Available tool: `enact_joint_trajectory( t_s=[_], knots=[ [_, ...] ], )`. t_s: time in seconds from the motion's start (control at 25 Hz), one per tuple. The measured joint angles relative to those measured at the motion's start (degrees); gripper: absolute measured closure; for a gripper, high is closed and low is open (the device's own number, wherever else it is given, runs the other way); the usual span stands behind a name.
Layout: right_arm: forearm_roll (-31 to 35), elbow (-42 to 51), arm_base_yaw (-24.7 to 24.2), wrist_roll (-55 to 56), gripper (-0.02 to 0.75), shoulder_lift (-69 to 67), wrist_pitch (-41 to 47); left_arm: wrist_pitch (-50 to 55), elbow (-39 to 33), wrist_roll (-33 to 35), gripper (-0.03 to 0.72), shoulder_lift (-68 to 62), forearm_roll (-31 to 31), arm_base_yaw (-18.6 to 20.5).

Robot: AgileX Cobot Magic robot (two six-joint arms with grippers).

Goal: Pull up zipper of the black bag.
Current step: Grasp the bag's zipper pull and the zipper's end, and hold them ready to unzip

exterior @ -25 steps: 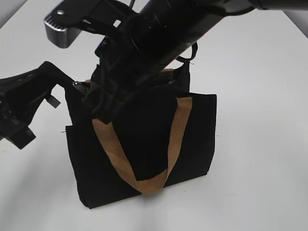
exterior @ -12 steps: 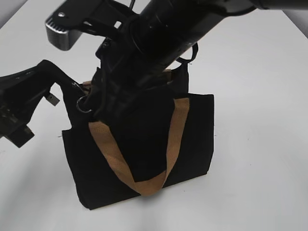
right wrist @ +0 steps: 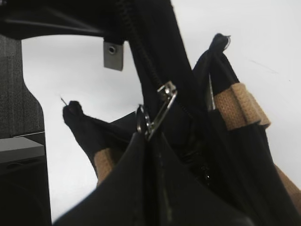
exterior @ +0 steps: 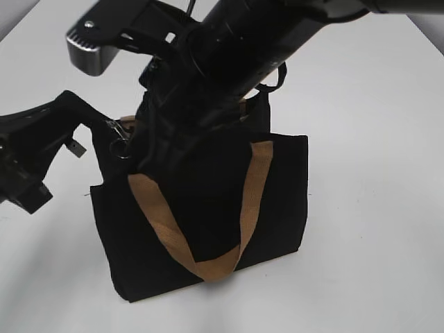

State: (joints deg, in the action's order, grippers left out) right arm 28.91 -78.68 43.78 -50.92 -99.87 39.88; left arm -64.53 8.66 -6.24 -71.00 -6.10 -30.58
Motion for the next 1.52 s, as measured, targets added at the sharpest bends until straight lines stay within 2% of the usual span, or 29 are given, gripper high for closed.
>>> enact_joint_trajectory(
  t_s=[0.2,0.4,0.76,0.96,1.2,1.28,1.44,1.52],
  knots=[
    [-1.28,0.0,-0.18,0.13,0.738,0.76,0.5,8.04,0.0,-0.02,0.687,0.4,2.46,0.0],
    [-7.73,0.0,-0.18,5.19,0.738,2.81,1.96,11.88,0.0,-0.18,0.687,0.98,3.89,0.0],
    [-11.53,0.0,-0.42,9.89,0.738,3.34,4.74,24.65,0.0,-0.26,0.687,7.88,13.26,-0.06],
    [-13.32,0.0,-5.01,12.79,0.738,3.64,7.07,30.5,0.0,-0.32,0.687,10.54,17.92,-0.01],
    [-14.05,0.0,-10.74,13.75,0.738,4.78,9.62,31.94,0.0,-0.36,0.687,10.82,18.19,-0.01],
    [-12.61,0.0,-10.83,12.92,0.738,5.4,9.67,31.79,0.0,-0.36,0.687,10.82,18.13,-0.01],
    [-1.85,0.0,-8.62,4.6,0.737,5.8,7.67,29.1,0.0,-0.36,0.687,10.82,15.82,-0.01],
    [2.91,0.0,-6.94,-0.86,0.699,5.65,5.69,27.35,0.0,-0.36,0.687,10.82,14.33,-0.01]
  ],
)
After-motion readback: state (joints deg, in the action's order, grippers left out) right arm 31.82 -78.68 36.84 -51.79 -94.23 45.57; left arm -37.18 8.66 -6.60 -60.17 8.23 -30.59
